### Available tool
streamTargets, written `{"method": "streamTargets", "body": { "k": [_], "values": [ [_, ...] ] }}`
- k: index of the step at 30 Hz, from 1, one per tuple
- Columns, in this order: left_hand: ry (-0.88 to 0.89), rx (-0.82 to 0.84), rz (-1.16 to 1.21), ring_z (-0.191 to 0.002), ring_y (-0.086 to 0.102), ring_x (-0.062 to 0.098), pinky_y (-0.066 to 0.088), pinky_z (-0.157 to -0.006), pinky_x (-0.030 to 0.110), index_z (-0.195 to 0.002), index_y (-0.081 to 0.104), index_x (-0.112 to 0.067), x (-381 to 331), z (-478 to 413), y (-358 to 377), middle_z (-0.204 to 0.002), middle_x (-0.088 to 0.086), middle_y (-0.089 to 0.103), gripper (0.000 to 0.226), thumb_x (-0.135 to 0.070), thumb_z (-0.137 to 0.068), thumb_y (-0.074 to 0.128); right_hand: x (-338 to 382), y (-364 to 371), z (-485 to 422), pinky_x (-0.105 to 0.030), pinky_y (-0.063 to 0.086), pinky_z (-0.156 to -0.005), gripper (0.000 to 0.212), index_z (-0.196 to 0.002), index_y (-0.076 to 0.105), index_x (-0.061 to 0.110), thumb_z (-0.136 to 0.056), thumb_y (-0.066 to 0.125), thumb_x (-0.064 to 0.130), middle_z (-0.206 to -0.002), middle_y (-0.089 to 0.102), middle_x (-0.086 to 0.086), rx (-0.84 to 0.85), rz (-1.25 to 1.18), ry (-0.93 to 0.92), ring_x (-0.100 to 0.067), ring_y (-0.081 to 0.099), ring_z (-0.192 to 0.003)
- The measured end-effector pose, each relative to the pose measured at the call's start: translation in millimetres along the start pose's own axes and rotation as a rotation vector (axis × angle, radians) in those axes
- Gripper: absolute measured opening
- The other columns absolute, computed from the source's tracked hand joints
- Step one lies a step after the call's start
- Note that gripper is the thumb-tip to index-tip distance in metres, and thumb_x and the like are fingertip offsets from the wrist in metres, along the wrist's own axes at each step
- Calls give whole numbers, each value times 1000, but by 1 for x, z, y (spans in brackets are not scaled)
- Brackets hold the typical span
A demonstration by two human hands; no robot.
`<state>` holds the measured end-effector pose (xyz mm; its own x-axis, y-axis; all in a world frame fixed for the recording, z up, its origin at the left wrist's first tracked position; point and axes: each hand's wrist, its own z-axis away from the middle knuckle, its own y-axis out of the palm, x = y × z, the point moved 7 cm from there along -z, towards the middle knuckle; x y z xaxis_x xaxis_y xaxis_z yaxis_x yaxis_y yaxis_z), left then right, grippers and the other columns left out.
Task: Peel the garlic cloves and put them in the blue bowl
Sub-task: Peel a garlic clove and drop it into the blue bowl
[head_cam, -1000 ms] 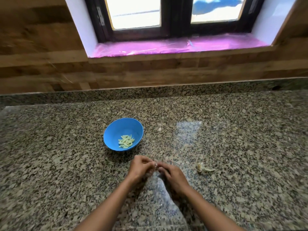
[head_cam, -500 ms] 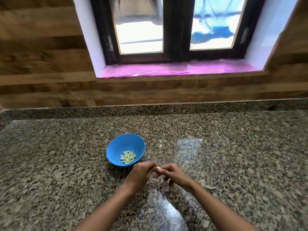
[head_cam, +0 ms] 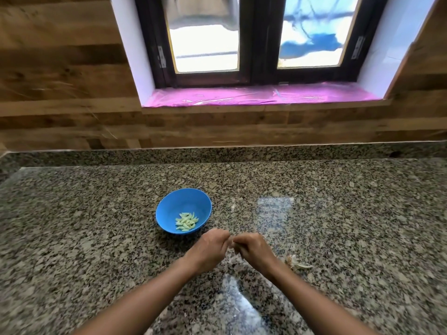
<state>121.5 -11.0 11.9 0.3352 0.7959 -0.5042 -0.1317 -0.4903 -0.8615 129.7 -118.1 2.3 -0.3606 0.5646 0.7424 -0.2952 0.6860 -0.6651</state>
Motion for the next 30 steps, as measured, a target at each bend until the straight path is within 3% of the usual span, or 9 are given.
{"method": "streamTargets", "body": {
  "k": [6, 8, 11, 13, 15, 19, 22, 26, 30],
  "values": [
    [-492, 160, 874, -51, 35, 6, 30, -48, 17, -68, 55, -14, 21, 19, 25, -54, -7, 44, 30, -11, -96, 43, 1, 9, 6, -17, 52, -64, 39, -101, 70, 9, -93, 40, 33, -83, 69, -5, 3, 191, -150, -13, 64, -67],
    [-429, 124, 745, -52, 38, 3, 31, -49, 14, -72, 58, -14, 21, 20, 22, -58, -9, 48, 29, -14, -98, 45, -3, 9, 4, -21, 51, -58, 33, -92, 70, 7, -93, 46, 30, -74, 66, -3, 68, 63, -45, -12, 58, -61],
    [-104, -104, 230, -62, 43, 3, 34, -54, 12, -75, 55, -15, 9, 19, 5, -67, -8, 51, 23, -14, -96, 46, -12, 23, 13, -22, 34, -48, 26, -74, 63, 8, -94, 52, 21, -64, 54, 0, 220, -712, 323, -9, 47, -54],
    [81, -176, 64, -67, 47, 8, 38, -59, 15, -78, 57, -11, 2, 19, 4, -72, -3, 55, 21, -15, -94, 43, -14, 29, 22, -20, 31, -49, 23, -74, 61, 10, -92, 51, 21, -65, 53, 1, 268, -965, 439, -8, 46, -55],
    [34, -169, 100, -66, 51, 7, 39, -58, 16, -82, 63, -11, 8, 20, 10, -73, 1, 61, 20, -14, -94, 47, -17, 29, 23, -19, 35, -46, 23, -77, 65, 8, -86, 58, 28, -64, 56, 0, 242, -896, 403, -9, 48, -53],
    [-463, -235, 836, -61, 57, 10, 46, -53, 18, -88, 74, -4, 36, 28, 35, -72, 9, 68, 10, -6, -86, 65, -28, 22, 20, -26, 43, -49, 20, -86, 74, 12, -86, 63, 28, -67, 67, -7, -55, -424, 322, -13, 54, -53],
    [-665, -250, 1084, -62, 60, 18, 51, -55, 19, -79, 72, -1, 43, 35, 55, -69, 13, 69, 8, 5, -81, 66, -45, 33, 29, -31, 45, -54, 25, -75, 73, 12, -90, 60, 26, -63, 68, -4, -117, -369, 384, -12, 55, -51],
    [-655, -170, 803, -76, 66, 15, 51, -69, 19, -85, 74, -10, 50, 43, 59, -90, 6, 73, 18, 5, -80, 66, -63, 39, 43, -34, 48, -53, 29, -69, 70, 12, -92, 57, 26, -58, 65, -2, -95, -425, 450, -17, 57, -52],
    [-488, -105, 594, -88, 65, 4, 45, -74, 3, -108, 71, -16, 32, 41, 55, -107, -14, 64, 25, -6, -86, 64, -63, 42, 47, -23, 42, -41, 29, -80, 66, -1, -94, 53, 20, -65, 63, -12, -26, -497, 489, -20, 56, -49]
  ]
}}
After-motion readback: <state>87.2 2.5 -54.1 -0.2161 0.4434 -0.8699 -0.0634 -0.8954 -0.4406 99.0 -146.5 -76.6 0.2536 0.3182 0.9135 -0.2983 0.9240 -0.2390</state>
